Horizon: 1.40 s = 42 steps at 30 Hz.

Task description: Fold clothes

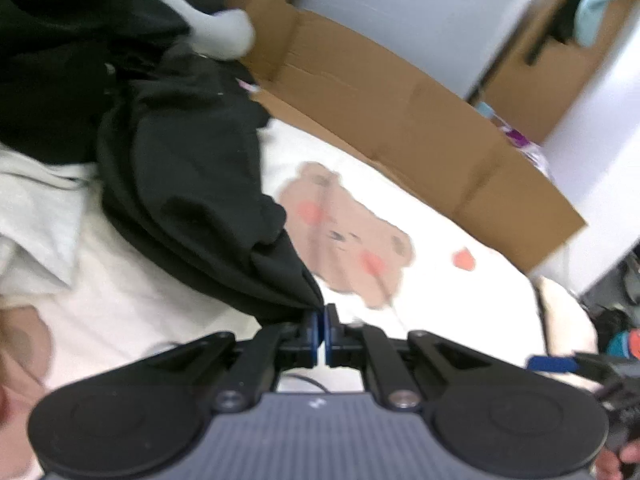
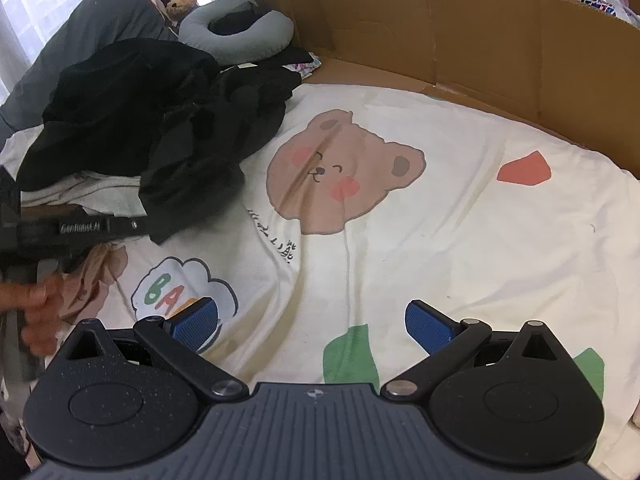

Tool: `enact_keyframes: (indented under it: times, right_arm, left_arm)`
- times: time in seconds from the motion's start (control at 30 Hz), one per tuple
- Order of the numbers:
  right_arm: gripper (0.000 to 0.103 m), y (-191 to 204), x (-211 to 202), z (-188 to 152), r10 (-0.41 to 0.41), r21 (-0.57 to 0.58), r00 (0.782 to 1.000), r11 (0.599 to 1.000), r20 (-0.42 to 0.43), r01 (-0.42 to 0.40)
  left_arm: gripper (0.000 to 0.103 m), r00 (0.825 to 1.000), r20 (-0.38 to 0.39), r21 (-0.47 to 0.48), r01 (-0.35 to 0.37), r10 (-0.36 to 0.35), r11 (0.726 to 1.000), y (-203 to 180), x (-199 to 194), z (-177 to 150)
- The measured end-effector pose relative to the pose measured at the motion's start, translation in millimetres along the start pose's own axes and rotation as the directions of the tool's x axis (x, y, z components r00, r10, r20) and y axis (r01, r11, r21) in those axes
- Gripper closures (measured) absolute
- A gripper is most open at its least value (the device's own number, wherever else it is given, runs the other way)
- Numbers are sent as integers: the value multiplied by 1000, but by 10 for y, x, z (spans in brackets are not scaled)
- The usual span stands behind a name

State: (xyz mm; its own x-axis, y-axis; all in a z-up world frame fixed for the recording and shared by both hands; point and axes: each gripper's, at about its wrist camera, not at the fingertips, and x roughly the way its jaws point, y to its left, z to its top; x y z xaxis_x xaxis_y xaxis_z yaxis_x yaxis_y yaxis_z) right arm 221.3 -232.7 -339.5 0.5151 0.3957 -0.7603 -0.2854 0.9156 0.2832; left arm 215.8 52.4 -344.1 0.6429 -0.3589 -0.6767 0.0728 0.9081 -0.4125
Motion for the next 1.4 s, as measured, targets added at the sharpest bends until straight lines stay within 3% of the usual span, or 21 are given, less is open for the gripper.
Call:
enact_keyframes:
  times: [0.33, 0.73, 0.9, 0.93, 0.97, 1.0, 1.03, 1.07, 1.1, 1.2, 1.27, 1.4]
  right_arm:
    - [1, 8, 17, -3, 25, 18, 1000, 1000, -11, -25]
    - [3, -90, 34, -5, 92, 105, 995, 991, -29, -88]
    - [26, -151, 109, 18, 168, 183, 984, 971, -59, -155]
    - [35, -159, 134, 20, 187, 197, 980, 965, -67, -170]
    - [51, -166, 160, 21, 206, 210, 976, 960, -76, -186]
    - [59, -168, 195, 18, 226, 216, 970, 955, -88, -203]
    - [72, -167, 225, 16, 244, 219, 965, 951, -99, -218]
    - [92, -150, 231, 19, 247, 207, 963, 953, -104, -222]
    - [100, -133, 237, 22, 250, 195, 962, 954, -109, -226]
    - [102, -119, 220, 36, 217, 152, 970, 968, -109, -200]
    - [102, -160, 200, 52, 190, 141, 976, 975, -103, -174]
    - [102, -326, 122, 121, 130, 143, 989, 983, -70, -119]
  left_arm:
    - [101, 983, -96, 31, 162, -159, 986, -403, 159, -235]
    - [101, 934, -184, 43, 320, -307, 946, -795, 186, -487]
    - [101, 920, -196, 60, 355, -338, 933, -862, 176, -534]
    - [101, 920, -199, 61, 355, -337, 933, -874, 188, -540]
    - [101, 919, -203, 58, 356, -338, 933, -872, 195, -541]
    - [101, 918, -206, 56, 357, -339, 932, -871, 202, -543]
    - [101, 918, -214, 63, 355, -334, 933, -870, 207, -551]
    - [101, 918, -222, 69, 352, -330, 933, -870, 211, -558]
    - [100, 917, -229, 74, 351, -327, 933, -869, 216, -564]
    - [98, 908, -242, 68, 367, -342, 928, -857, 233, -540]
    - [89, 915, -239, 75, 352, -326, 933, -823, 223, -499]
    - [56, 942, -201, 85, 290, -268, 953, -671, 183, -376]
